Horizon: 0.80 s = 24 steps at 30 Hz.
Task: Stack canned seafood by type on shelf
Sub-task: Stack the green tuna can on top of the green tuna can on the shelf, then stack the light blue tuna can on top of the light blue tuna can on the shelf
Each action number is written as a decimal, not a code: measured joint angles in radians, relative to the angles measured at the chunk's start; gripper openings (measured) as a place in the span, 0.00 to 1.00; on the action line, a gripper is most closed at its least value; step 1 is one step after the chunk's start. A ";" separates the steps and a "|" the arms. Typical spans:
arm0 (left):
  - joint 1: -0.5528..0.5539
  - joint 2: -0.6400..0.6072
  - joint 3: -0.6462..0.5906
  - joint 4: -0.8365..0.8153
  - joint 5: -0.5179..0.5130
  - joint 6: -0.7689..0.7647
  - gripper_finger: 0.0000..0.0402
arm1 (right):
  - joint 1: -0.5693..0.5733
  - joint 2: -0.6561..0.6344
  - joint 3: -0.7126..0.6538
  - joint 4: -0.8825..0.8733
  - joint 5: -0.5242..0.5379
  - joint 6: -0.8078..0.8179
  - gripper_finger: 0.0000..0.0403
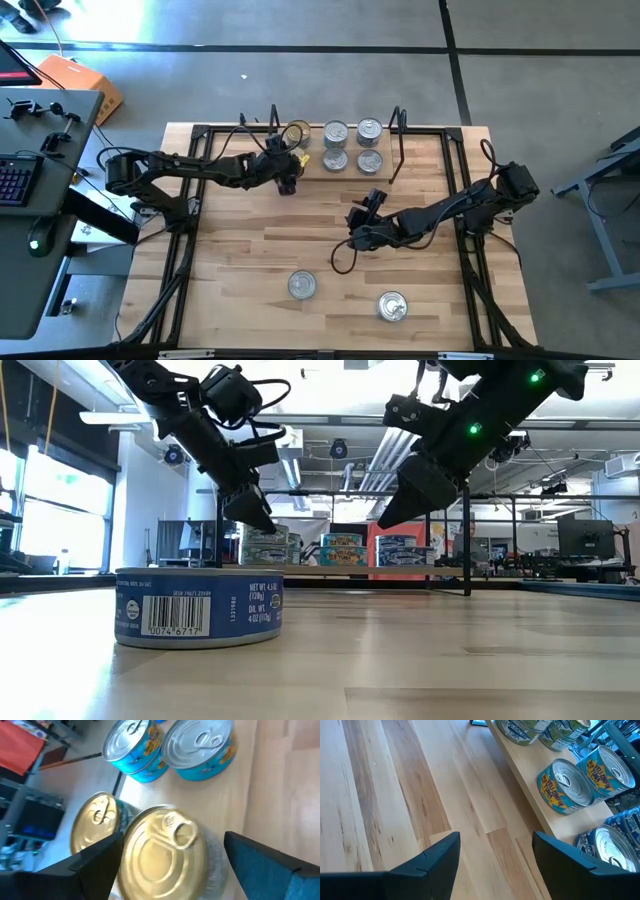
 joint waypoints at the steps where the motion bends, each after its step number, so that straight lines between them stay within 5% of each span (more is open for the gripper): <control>1: -0.001 0.000 0.000 0.000 0.010 -0.013 0.84 | 0.000 0.000 0.000 0.000 0.000 -0.001 0.60; 12: -0.127 0.000 0.170 -0.149 -0.007 -0.237 0.84 | 0.030 -0.015 -0.001 0.109 0.020 -0.064 0.60; 19: -0.282 -0.001 0.184 -0.088 0.006 -0.404 0.84 | 0.171 -0.197 -0.001 0.075 0.098 -0.093 0.60; 24: -0.460 0.039 0.080 0.202 0.034 -0.466 0.84 | 0.285 -0.333 -0.011 -0.112 -0.148 0.028 0.60</control>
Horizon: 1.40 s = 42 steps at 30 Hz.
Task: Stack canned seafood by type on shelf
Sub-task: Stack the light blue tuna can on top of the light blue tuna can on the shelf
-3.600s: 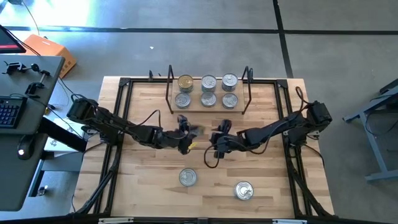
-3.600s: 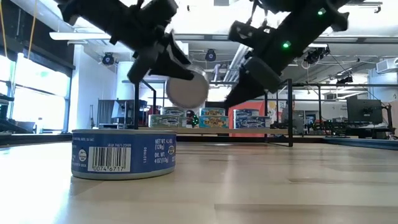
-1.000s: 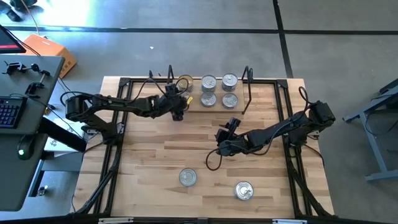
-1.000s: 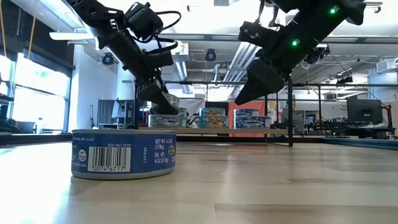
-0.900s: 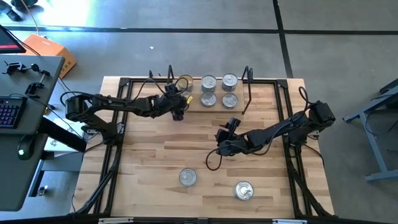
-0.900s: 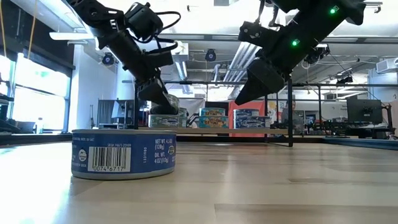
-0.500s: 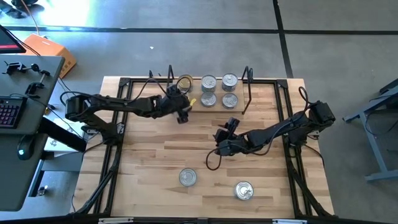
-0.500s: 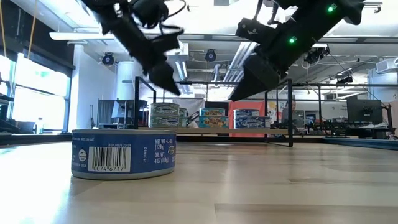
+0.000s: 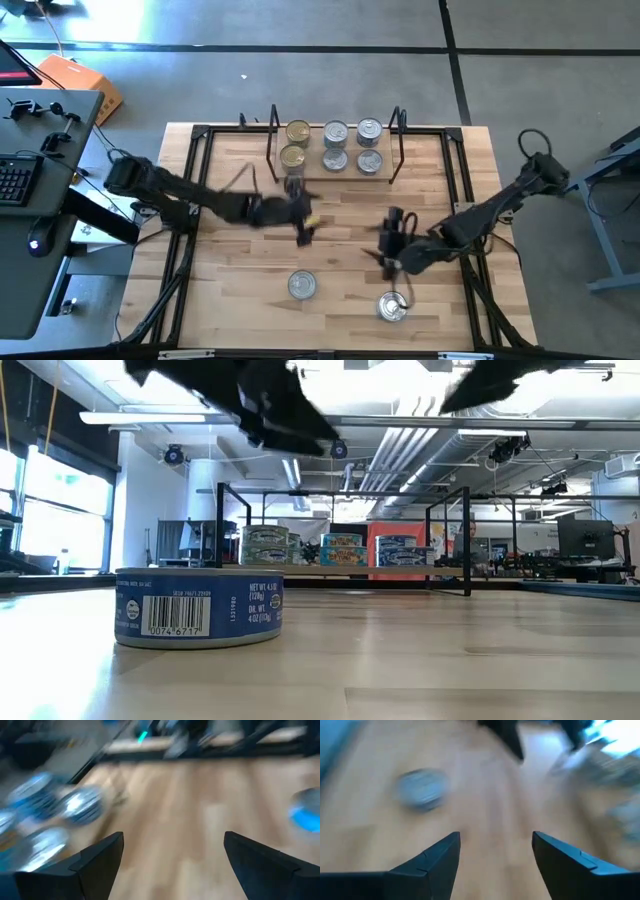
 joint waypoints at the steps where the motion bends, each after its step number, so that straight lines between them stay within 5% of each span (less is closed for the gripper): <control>1: -0.033 0.018 -0.029 0.100 -0.004 0.016 0.84 | 0.015 -0.018 -0.010 -0.020 -0.074 0.048 0.60; 7: -0.143 0.121 -0.128 0.458 -0.063 0.040 0.84 | 0.094 -0.011 -0.139 0.086 -0.586 0.472 0.57; 11: -0.154 0.147 -0.128 0.479 -0.065 0.085 0.84 | 0.185 0.071 -0.242 0.316 -0.713 0.775 0.48; 15: -0.139 0.142 -0.128 0.474 -0.069 0.093 0.84 | 0.224 0.187 -0.256 0.361 -0.672 0.846 0.35; 21: -0.129 0.126 -0.128 0.448 -0.072 0.134 0.84 | 0.183 0.283 -0.247 0.377 -0.517 0.743 0.20; 30: -0.144 -0.054 -0.128 -0.017 -0.245 -0.078 0.84 | -0.005 0.298 -0.251 0.325 -0.230 0.340 0.09; 38: -0.116 -0.011 -0.128 -0.047 -0.049 -0.181 0.84 | -0.300 0.306 -0.259 0.532 -0.295 0.014 0.04; 42: -0.093 0.069 -0.128 0.053 -0.032 -0.179 0.84 | -0.376 0.303 -0.257 0.722 -0.297 -0.113 0.03</control>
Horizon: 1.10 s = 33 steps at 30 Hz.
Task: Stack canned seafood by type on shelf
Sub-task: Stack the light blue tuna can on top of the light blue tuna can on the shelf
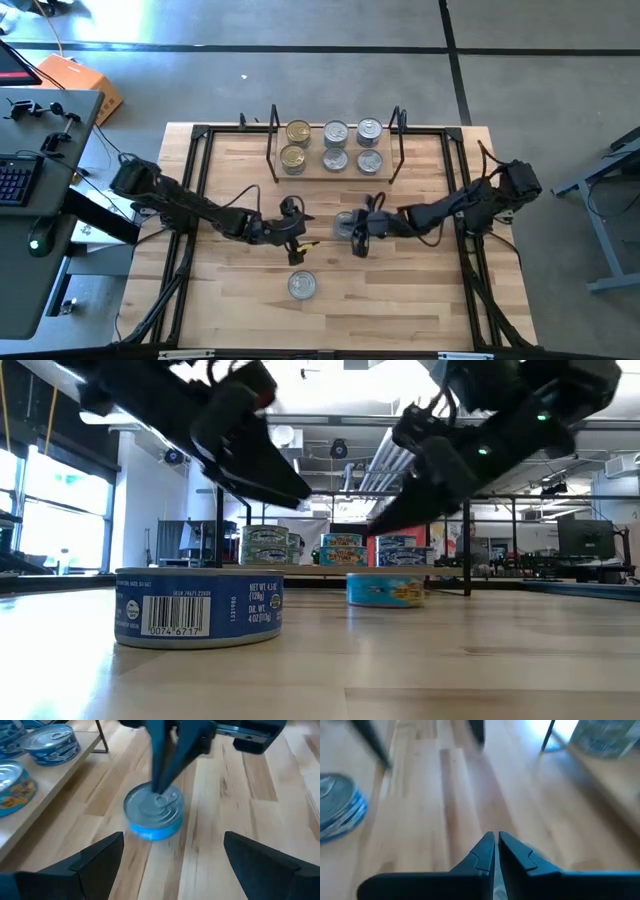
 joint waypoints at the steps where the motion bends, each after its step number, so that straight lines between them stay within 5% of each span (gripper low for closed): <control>1: 0.007 0.022 0.000 0.034 0.009 0.006 0.84 | -0.009 -0.003 0.000 0.018 0.000 -0.021 0.03; 9: 0.085 0.197 0.009 0.277 0.234 0.192 0.84 | 0.035 -0.139 0.002 -0.154 0.000 -0.024 0.03; 17: 0.196 0.364 0.207 0.137 0.436 0.537 0.74 | 0.164 -0.221 0.002 -0.212 0.040 0.035 0.03; 24: 0.237 0.451 0.411 -0.169 0.462 0.691 0.49 | 0.254 -0.221 0.002 -0.222 0.115 0.041 0.03; 33: 0.244 0.460 0.443 -0.223 0.467 0.697 0.04 | 0.349 -0.232 0.002 -0.222 0.143 0.049 0.03</control>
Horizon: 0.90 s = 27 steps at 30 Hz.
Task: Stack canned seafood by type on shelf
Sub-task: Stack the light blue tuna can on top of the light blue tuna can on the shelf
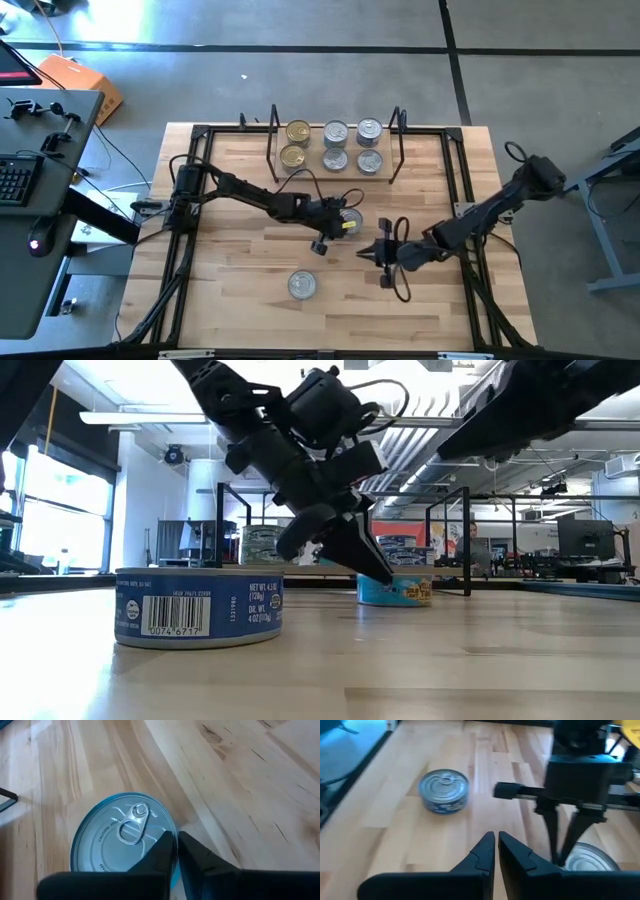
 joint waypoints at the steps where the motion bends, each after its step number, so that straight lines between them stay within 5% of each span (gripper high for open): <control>1: -0.002 0.000 -0.001 0.001 0.000 -0.003 0.02 | 0.013 -0.005 0.000 -0.002 0.000 0.001 0.03; 11: -0.043 -0.055 -0.009 -0.029 -0.008 -0.111 0.00 | 0.045 -0.014 0.001 -0.010 -0.025 -0.078 0.06; 20: -0.047 -0.088 -0.008 0.003 -0.005 -0.243 0.00 | -0.003 0.041 0.001 -0.132 0.001 -0.320 0.39; 27: -0.047 -0.088 -0.008 0.041 -0.005 -0.308 0.00 | -0.004 0.234 0.001 -0.039 0.290 -0.599 0.53</control>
